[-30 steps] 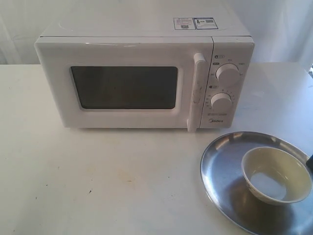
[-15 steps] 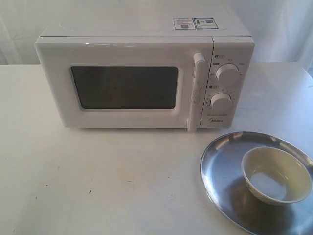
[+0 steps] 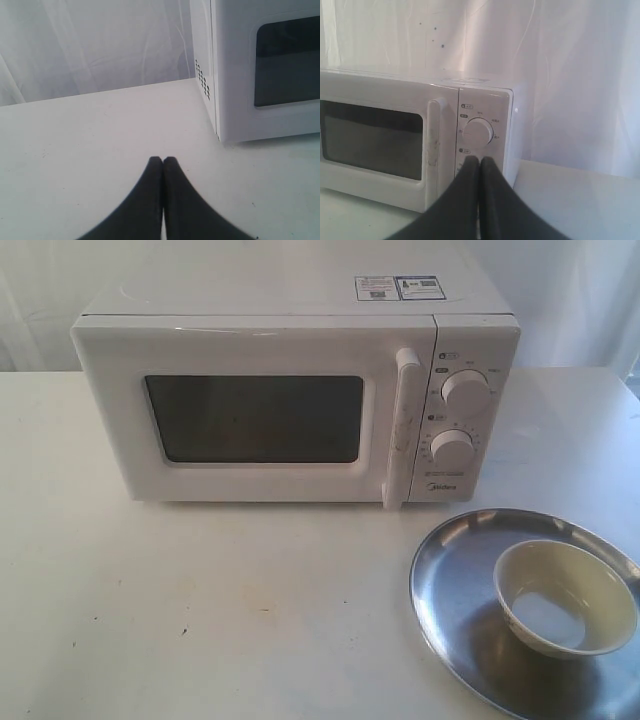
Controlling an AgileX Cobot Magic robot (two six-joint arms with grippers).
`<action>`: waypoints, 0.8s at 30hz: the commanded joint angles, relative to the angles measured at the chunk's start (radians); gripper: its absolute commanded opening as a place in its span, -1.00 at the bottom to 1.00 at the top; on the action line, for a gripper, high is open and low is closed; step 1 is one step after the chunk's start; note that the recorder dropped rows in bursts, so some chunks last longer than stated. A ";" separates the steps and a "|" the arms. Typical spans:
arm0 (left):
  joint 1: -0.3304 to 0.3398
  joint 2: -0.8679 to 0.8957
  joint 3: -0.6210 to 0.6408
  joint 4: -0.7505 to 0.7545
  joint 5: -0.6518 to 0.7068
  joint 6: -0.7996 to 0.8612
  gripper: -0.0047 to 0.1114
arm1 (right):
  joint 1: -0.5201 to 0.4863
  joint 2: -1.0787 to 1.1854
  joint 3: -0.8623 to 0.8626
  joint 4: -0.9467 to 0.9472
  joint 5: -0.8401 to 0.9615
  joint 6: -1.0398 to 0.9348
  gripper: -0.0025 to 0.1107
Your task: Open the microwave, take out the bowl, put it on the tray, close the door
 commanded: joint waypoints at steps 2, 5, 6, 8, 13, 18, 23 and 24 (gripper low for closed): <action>-0.001 -0.002 -0.003 -0.008 -0.004 0.000 -0.92 | -0.007 -0.006 0.006 0.068 0.010 -0.060 -0.96; -0.001 -0.002 -0.003 -0.008 -0.004 0.000 -0.92 | -0.007 -0.006 0.006 0.068 0.010 -0.059 -0.96; -0.001 -0.002 -0.003 -0.008 -0.004 0.000 -0.92 | -0.007 -0.006 0.006 0.068 0.007 -0.058 -0.96; -0.001 -0.002 -0.003 -0.008 -0.004 0.000 -0.92 | -0.007 -0.006 0.006 0.068 0.005 -0.055 -0.96; -0.001 -0.002 -0.003 -0.008 -0.004 0.000 -0.92 | -0.007 -0.006 0.006 0.068 0.044 -0.057 -0.96; -0.001 -0.002 -0.003 -0.008 -0.004 0.000 -0.92 | -0.007 -0.006 0.006 0.068 0.059 -0.057 -0.96; -0.001 -0.002 -0.003 -0.008 -0.004 0.000 -0.92 | -0.007 -0.006 0.006 0.068 0.059 -0.057 -0.96; -0.001 -0.002 -0.003 -0.008 -0.004 0.000 -0.92 | -0.007 -0.006 0.006 0.068 0.059 -0.057 -0.96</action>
